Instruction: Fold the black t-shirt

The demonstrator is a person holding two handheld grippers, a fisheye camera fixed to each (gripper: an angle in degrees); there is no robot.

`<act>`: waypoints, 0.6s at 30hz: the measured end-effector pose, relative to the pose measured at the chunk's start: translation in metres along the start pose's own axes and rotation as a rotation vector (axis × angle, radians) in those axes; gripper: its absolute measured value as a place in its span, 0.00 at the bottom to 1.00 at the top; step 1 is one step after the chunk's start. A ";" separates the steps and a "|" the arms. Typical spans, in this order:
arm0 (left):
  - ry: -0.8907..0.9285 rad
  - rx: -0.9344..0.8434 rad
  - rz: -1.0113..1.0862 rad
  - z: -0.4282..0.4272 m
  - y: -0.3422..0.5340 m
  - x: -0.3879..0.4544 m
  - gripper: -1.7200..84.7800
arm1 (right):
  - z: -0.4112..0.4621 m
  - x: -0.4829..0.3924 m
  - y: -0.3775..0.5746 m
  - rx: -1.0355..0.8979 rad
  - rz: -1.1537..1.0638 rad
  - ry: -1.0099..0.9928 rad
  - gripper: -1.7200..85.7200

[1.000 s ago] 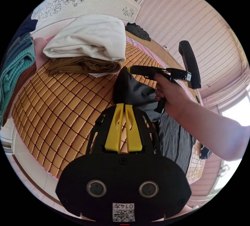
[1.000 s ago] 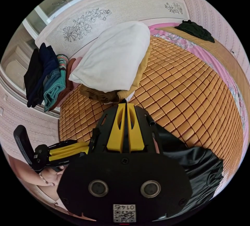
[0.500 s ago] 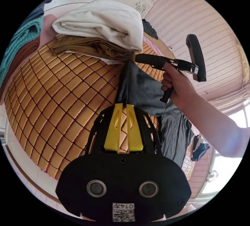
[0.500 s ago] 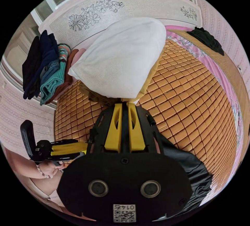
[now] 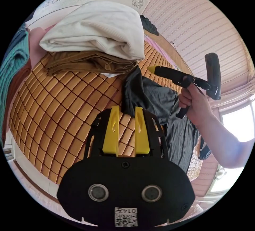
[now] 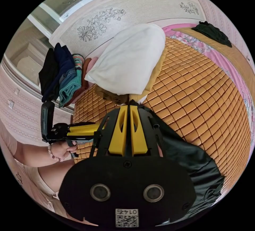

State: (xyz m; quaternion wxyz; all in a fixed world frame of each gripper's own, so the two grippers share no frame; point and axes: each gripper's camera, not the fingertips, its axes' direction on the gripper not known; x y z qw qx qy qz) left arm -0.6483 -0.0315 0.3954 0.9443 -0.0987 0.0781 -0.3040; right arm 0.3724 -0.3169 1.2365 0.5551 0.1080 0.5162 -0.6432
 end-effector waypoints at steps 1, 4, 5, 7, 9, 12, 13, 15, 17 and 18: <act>-0.043 0.015 0.008 0.001 0.000 0.003 0.08 | 0.017 -0.011 -0.009 -0.036 -0.009 0.041 0.02; -0.028 -0.009 -0.004 0.004 0.001 0.006 0.02 | 0.042 -0.029 -0.033 -0.059 -0.001 0.159 0.02; -0.033 -0.012 -0.001 0.004 0.003 0.008 0.01 | 0.047 -0.034 -0.042 -0.066 -0.007 0.149 0.02; -0.037 -0.030 0.001 0.007 0.007 0.012 0.01 | 0.057 -0.041 -0.055 -0.105 -0.017 0.144 0.02; -0.017 -0.024 -0.009 0.009 0.011 0.015 0.01 | 0.070 -0.047 -0.064 -0.164 -0.038 0.155 0.02; -0.022 -0.011 -0.017 0.015 0.014 0.023 0.01 | 0.071 -0.062 -0.079 -0.176 -0.094 0.197 0.02; -0.023 -0.006 -0.030 0.018 0.013 0.025 0.01 | 0.070 -0.068 -0.087 -0.193 -0.115 0.216 0.02; -0.023 -0.005 -0.041 0.022 0.010 0.030 0.01 | 0.067 -0.079 -0.098 -0.227 -0.168 0.263 0.02; -0.029 -0.008 -0.036 0.027 0.007 0.037 0.01 | 0.051 -0.100 -0.106 -0.263 -0.265 0.404 0.02; -0.029 -0.008 -0.032 0.029 0.007 0.039 0.01 | 0.045 -0.107 -0.107 -0.265 -0.295 0.457 0.03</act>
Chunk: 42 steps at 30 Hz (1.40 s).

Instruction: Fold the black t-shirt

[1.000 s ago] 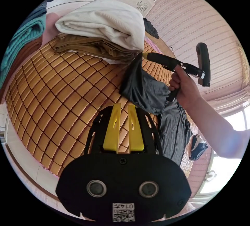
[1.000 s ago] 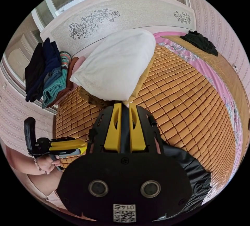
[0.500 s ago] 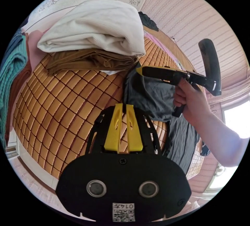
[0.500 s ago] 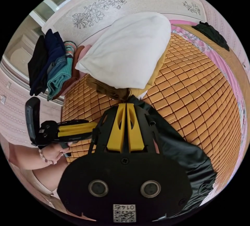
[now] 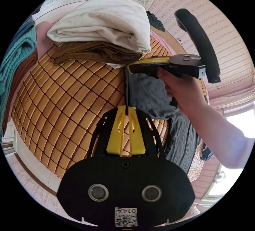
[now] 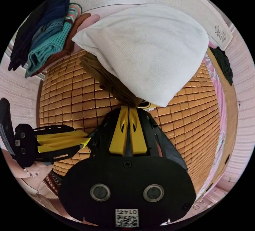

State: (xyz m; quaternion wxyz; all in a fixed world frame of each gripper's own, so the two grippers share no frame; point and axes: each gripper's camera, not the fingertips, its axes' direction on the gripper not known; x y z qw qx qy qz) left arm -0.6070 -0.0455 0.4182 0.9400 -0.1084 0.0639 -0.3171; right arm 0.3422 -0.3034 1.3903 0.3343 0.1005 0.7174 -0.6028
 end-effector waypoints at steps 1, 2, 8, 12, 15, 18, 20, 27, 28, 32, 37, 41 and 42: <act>-0.002 -0.001 0.004 0.003 -0.001 0.004 0.01 | -0.020 -0.005 0.004 0.018 -0.033 0.115 0.03; -0.003 -0.004 0.009 0.007 -0.001 0.008 0.02 | -0.040 -0.008 0.010 0.050 -0.048 0.201 0.04; 0.012 0.008 -0.009 0.023 0.000 0.027 0.04 | -0.146 0.040 0.069 0.196 0.083 -0.113 0.12; -0.040 -0.001 -0.031 0.026 0.002 0.035 0.07 | -0.178 0.086 0.181 0.242 0.313 -0.313 0.11; -0.117 -0.014 -0.039 0.025 0.004 0.043 0.08 | -0.193 0.123 0.310 0.205 0.551 -0.293 0.11; -0.148 -0.005 -0.025 0.022 0.004 0.066 0.08 | -0.210 0.157 0.459 0.128 0.836 -0.229 0.11; -0.127 0.012 0.072 0.025 0.000 0.112 0.07 | -0.227 0.177 0.575 0.037 1.042 -0.159 0.11; 0.202 -0.165 0.657 0.115 -0.003 0.354 0.07 | -0.297 0.202 0.811 0.104 1.521 -0.116 0.11; 0.247 -0.199 0.792 0.137 0.005 0.409 0.07 | -0.305 0.202 0.835 0.130 1.564 -0.109 0.11; 0.359 -0.260 1.153 0.207 0.048 0.586 0.05 | -0.327 0.197 0.884 0.201 1.641 -0.123 0.11; 0.335 -0.299 1.352 0.283 0.097 0.736 0.03 | -0.354 0.190 0.908 0.232 1.662 -0.113 0.10; 0.121 -0.339 1.496 0.354 0.135 0.811 0.10 | -0.381 0.189 0.920 0.223 1.653 -0.056 0.10; 0.078 -0.331 1.521 0.362 0.140 0.817 0.11 | -0.383 0.189 0.922 0.223 1.652 -0.052 0.10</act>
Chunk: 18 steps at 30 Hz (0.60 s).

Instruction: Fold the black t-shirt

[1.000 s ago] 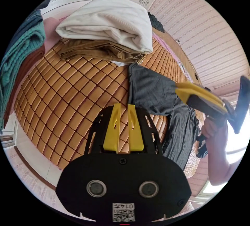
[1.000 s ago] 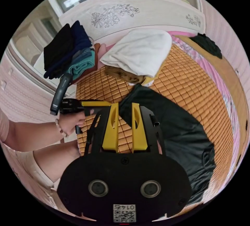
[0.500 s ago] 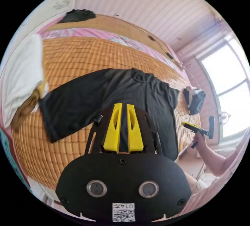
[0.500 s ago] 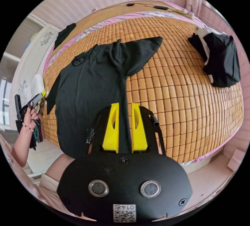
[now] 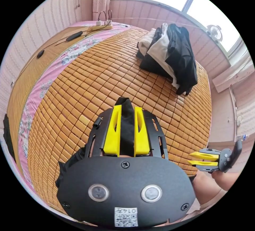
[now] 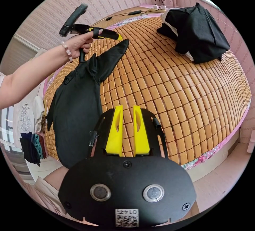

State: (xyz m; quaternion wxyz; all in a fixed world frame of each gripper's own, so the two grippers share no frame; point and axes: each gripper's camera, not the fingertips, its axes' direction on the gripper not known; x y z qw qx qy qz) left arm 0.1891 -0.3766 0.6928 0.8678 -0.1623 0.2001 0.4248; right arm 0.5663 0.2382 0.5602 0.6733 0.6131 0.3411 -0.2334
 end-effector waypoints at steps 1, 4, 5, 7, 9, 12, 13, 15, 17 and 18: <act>-0.062 -0.050 0.017 0.015 -0.013 0.003 0.11 | -0.005 0.002 -0.001 0.003 -0.002 -0.003 0.10; -0.033 -0.131 0.048 0.042 -0.031 0.000 0.04 | -0.016 0.006 -0.005 0.007 -0.001 -0.022 0.10; -0.023 -0.102 0.066 0.040 -0.032 -0.002 0.03 | -0.022 0.007 -0.006 0.016 0.002 -0.028 0.10; -0.015 -0.038 0.062 0.023 -0.028 -0.007 0.02 | -0.033 0.006 -0.008 0.030 0.005 -0.046 0.10; 0.049 0.060 0.069 -0.005 -0.013 -0.014 0.01 | -0.044 0.003 -0.013 0.049 0.002 -0.071 0.10; 0.125 0.127 0.019 -0.044 0.027 -0.030 0.01 | -0.058 -0.009 -0.024 0.052 -0.024 -0.108 0.10; 0.119 0.114 -0.030 -0.050 0.046 -0.038 0.01 | -0.062 -0.017 -0.030 0.048 -0.040 -0.117 0.10; 0.075 0.067 -0.105 -0.047 0.074 -0.053 0.01 | -0.067 -0.029 -0.037 0.056 -0.068 -0.139 0.10; 0.070 -0.007 -0.224 -0.025 0.105 -0.078 0.02 | -0.068 -0.044 -0.052 0.051 -0.099 -0.185 0.10; 0.082 -0.029 -0.263 -0.017 0.111 -0.085 0.02 | -0.068 -0.048 -0.057 0.046 -0.105 -0.194 0.11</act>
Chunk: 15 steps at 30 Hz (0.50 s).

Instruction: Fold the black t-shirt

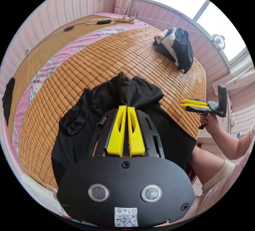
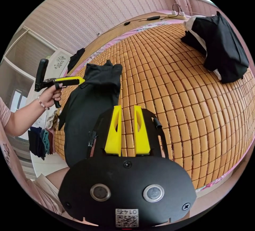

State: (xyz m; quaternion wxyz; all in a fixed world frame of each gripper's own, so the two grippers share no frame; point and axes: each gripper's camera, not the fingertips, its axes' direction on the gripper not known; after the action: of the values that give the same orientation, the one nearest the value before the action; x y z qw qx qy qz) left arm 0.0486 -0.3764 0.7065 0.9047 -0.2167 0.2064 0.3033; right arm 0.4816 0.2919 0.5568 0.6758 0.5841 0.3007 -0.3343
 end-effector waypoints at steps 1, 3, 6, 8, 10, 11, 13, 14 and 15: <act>0.018 -0.029 -0.062 0.012 0.006 -0.014 0.03 | 0.001 -0.007 -0.011 -0.005 -0.017 -0.017 0.11; 0.015 -0.047 -0.145 0.026 0.011 -0.030 0.05 | 0.002 -0.016 -0.030 0.001 -0.040 -0.016 0.11; 0.014 -0.030 -0.214 0.033 0.010 -0.041 0.08 | 0.010 -0.029 -0.069 -0.039 -0.063 0.018 0.10; 0.040 0.030 -0.259 0.032 0.005 -0.046 0.08 | 0.015 -0.036 -0.103 -0.056 -0.057 -0.009 0.11; 0.061 0.076 -0.276 0.035 -0.003 -0.047 0.08 | 0.018 -0.042 -0.126 -0.032 -0.055 -0.051 0.11; 0.077 0.089 -0.288 0.039 -0.011 -0.048 0.08 | 0.025 -0.044 -0.141 -0.028 -0.050 -0.062 0.12; 0.105 0.101 -0.300 0.049 -0.025 -0.049 0.09 | 0.046 -0.042 -0.162 -0.055 -0.030 -0.087 0.12; 0.114 0.114 -0.299 0.055 -0.036 -0.049 0.10 | 0.064 -0.039 -0.172 -0.102 -0.014 -0.108 0.11; 0.116 0.112 -0.302 0.059 -0.041 -0.050 0.10 | 0.073 -0.038 -0.176 -0.126 -0.010 -0.123 0.10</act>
State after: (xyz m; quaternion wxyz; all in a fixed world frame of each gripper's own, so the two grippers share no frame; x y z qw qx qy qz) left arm 0.0527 -0.3981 0.7908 0.9372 -0.2115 0.2402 0.1389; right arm 0.3188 0.2068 0.4932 0.7267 0.5173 0.2817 -0.3535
